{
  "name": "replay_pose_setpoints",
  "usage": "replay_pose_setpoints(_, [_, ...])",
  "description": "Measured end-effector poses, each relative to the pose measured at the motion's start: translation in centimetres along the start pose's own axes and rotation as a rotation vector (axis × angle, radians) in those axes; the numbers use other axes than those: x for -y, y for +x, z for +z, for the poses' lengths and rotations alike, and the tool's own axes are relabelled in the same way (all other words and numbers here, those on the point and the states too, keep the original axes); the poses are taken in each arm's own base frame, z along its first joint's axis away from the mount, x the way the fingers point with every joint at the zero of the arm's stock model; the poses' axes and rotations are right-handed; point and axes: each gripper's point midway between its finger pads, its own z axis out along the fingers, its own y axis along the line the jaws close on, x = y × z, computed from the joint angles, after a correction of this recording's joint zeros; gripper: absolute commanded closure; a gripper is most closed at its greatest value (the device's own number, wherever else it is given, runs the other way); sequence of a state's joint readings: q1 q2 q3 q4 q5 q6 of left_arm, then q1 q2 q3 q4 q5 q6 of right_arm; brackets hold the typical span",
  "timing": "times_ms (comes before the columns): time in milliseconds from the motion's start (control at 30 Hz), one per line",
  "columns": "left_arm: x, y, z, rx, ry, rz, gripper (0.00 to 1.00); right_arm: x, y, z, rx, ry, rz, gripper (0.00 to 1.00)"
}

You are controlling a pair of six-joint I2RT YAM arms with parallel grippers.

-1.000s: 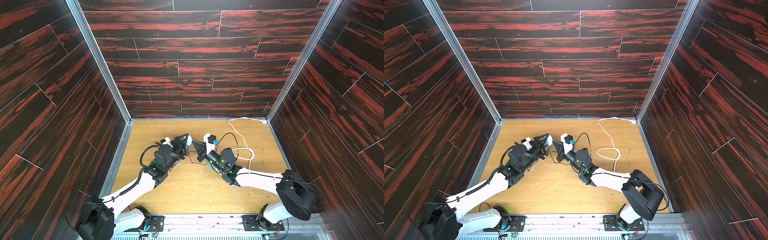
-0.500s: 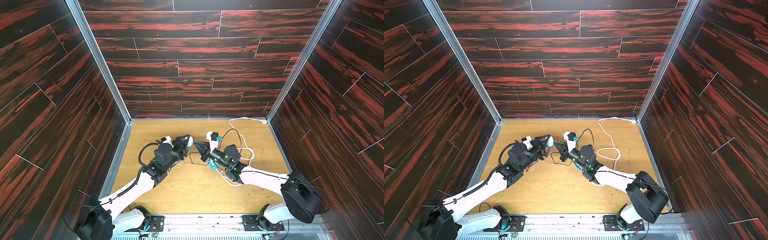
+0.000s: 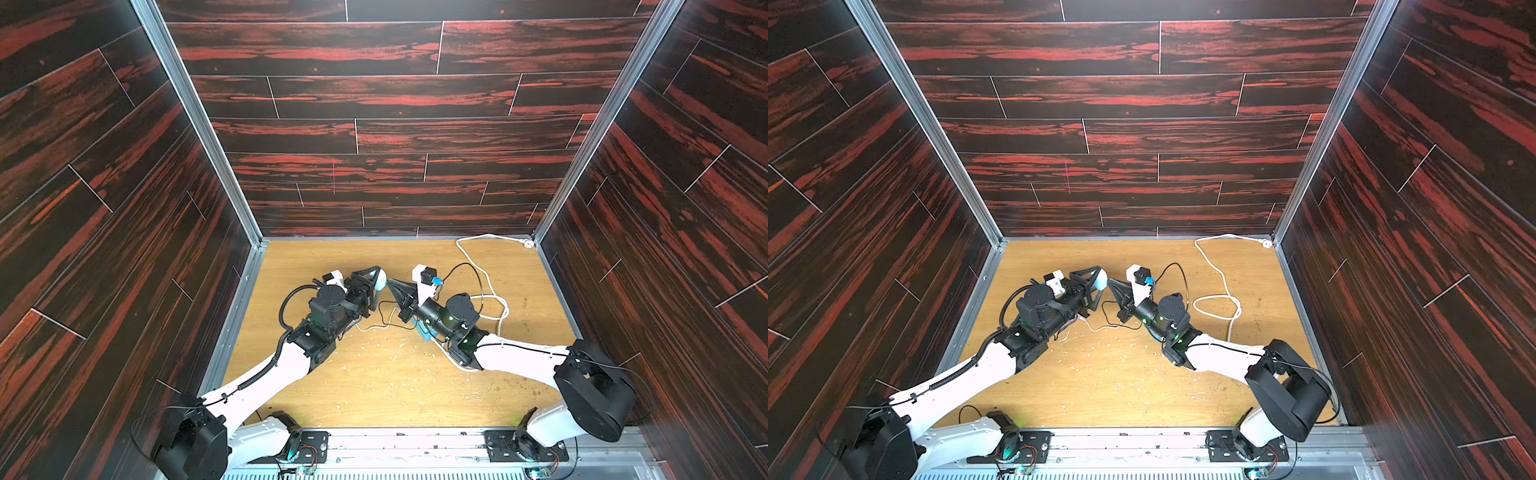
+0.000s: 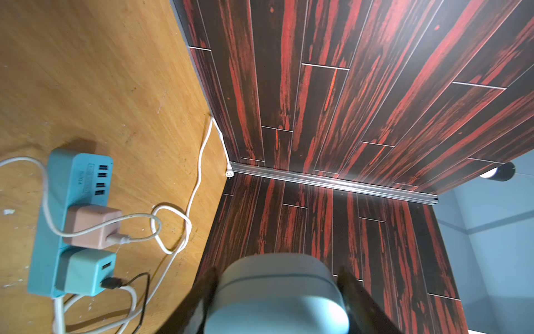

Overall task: Charge the bluetooth headset
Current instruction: Insert the charging cable into the bluetooth headset.

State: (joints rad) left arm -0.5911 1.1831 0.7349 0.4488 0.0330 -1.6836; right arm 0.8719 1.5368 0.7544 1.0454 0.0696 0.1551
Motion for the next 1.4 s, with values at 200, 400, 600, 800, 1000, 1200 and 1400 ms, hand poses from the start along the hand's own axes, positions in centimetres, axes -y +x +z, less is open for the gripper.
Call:
replay_pose_setpoints(200, [-0.1, -0.2, 0.0, 0.005, -0.002, -0.008, 1.00, 0.0, 0.2, 0.2, 0.017, 0.038, -0.090, 1.00])
replay_pose_setpoints(400, [-0.3, -0.2, 0.0, 0.006, -0.012, -0.008, 1.00, -0.1, 0.4, 0.1, -0.002, 0.032, -0.179, 1.00])
replay_pose_setpoints(600, [-0.5, 0.0, 0.0, -0.005, -0.021, -0.008, 1.00, -0.5, 0.5, -0.1, -0.033, 0.007, -0.237, 1.00])
replay_pose_setpoints(800, [-0.5, 0.0, 0.0, -0.008, -0.025, 0.000, 1.00, -0.5, 0.5, -0.2, -0.031, -0.052, -0.144, 1.00])
replay_pose_setpoints(1000, [-0.3, -0.1, 0.0, -0.002, -0.025, 0.008, 1.00, 0.0, 0.4, 0.0, -0.004, -0.041, -0.039, 1.00])
replay_pose_setpoints(1200, [-0.8, -0.3, 0.0, 0.011, -0.046, 0.012, 1.00, 0.0, 1.0, 0.2, -0.004, 0.023, -0.050, 1.00])
replay_pose_setpoints(1400, [-1.3, -0.6, -0.1, 0.027, -0.067, 0.014, 1.00, -0.1, 1.6, 0.4, -0.007, 0.027, -0.058, 1.00])
